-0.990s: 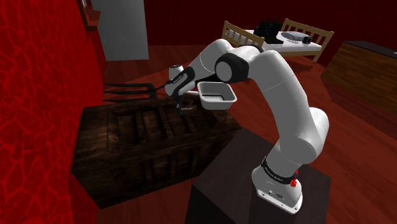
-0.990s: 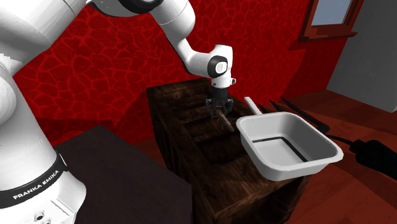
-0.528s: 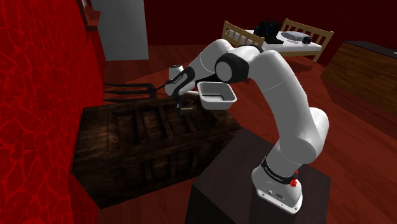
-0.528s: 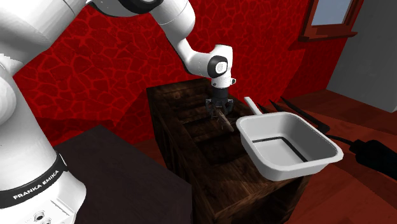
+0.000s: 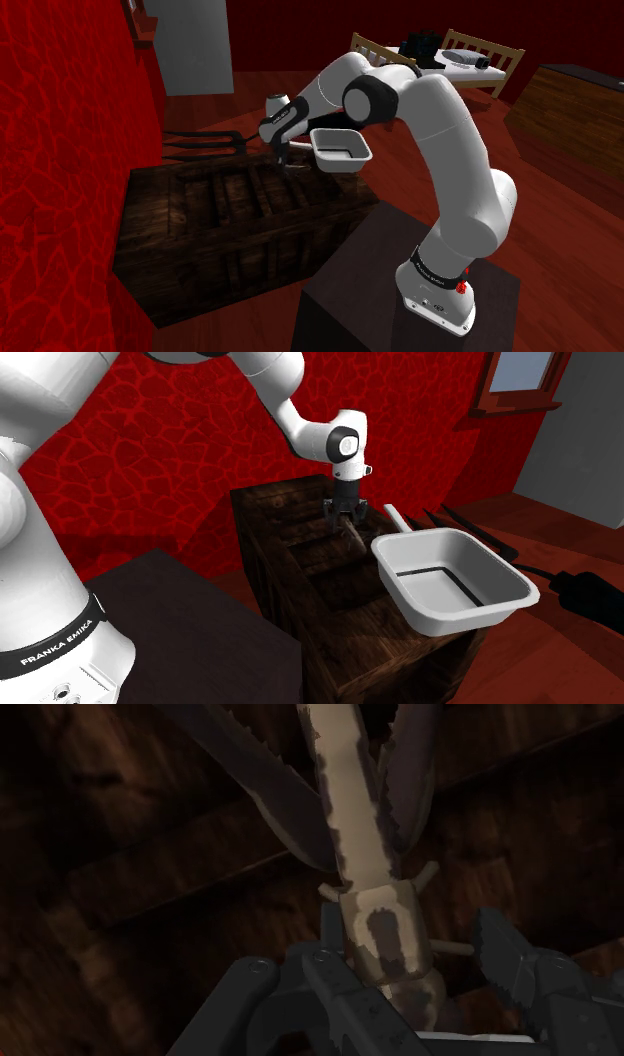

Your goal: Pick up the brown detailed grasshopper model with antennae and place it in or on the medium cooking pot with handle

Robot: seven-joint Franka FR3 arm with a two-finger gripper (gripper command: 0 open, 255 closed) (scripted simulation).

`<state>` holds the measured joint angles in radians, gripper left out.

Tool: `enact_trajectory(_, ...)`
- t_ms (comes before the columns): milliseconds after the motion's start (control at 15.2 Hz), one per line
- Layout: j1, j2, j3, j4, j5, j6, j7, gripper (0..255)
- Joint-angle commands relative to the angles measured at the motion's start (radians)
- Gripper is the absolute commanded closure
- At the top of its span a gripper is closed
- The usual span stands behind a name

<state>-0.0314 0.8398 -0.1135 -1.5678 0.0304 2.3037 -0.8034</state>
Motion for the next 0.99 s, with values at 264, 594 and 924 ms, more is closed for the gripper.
enact_trajectory(264,0.004,-0.059,-0.004,-0.013,-0.004,-0.046,0.0,255)
enact_trajectory(594,0.007,-0.106,-0.008,-0.02,-0.007,-0.086,0.0,255)
enact_trajectory(924,0.009,-0.151,-0.011,-0.022,-0.011,-0.128,-0.001,255)
